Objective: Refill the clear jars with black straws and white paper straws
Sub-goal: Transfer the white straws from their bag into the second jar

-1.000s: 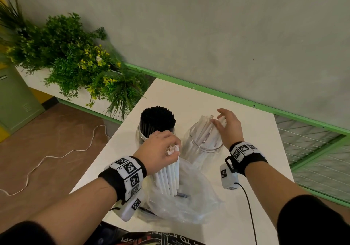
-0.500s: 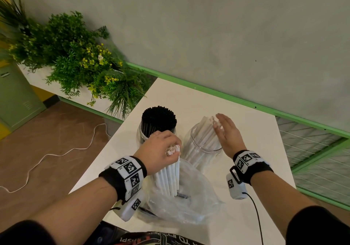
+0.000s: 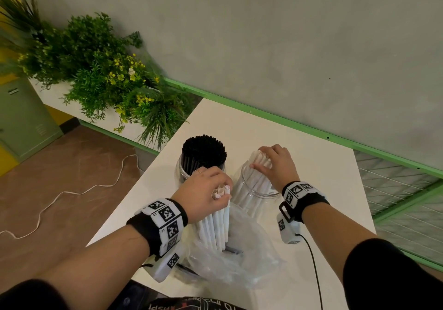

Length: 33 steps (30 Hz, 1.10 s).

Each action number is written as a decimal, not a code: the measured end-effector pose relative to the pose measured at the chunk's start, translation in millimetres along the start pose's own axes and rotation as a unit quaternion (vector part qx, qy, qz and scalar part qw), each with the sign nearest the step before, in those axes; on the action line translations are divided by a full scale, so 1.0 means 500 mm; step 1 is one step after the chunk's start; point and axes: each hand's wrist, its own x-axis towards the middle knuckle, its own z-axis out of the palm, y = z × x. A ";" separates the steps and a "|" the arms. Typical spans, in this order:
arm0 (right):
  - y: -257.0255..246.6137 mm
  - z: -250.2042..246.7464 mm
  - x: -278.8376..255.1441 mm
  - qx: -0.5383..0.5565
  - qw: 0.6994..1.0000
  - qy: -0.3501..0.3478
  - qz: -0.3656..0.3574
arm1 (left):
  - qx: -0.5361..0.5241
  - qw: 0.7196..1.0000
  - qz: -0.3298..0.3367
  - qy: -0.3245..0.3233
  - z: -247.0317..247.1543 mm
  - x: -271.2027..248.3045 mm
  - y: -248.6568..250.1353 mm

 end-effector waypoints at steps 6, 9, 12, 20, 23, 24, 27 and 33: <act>-0.008 -0.027 0.028 -0.034 0.993 0.087 -0.077 | -0.001 1.000 -0.003 -0.004 -0.001 0.001 -0.001; -0.004 -0.048 0.040 -0.077 0.989 0.079 -0.100 | -0.001 1.000 -0.004 -0.005 0.000 0.001 0.000; 0.005 -0.047 0.033 -0.082 0.993 0.038 -0.079 | 0.001 1.000 -0.004 -0.001 0.000 0.000 0.001; 0.000 -0.040 0.029 -0.054 0.994 0.050 -0.076 | 0.005 1.000 -0.001 0.002 0.000 0.000 0.001; 0.000 -0.034 0.035 -0.112 0.984 0.031 -0.137 | 0.003 1.000 -0.003 0.002 0.001 0.000 0.000; 0.000 -0.034 0.037 -0.129 0.980 0.020 -0.153 | 0.003 1.000 -0.002 0.001 0.001 0.000 -0.001; -0.001 -0.036 0.044 -0.136 0.979 -0.020 -0.153 | 0.005 1.000 0.001 0.001 0.000 0.000 0.000; 0.007 -0.041 0.065 -0.051 0.991 -0.001 -0.122 | 0.005 1.000 -0.001 0.003 -0.002 -0.001 0.002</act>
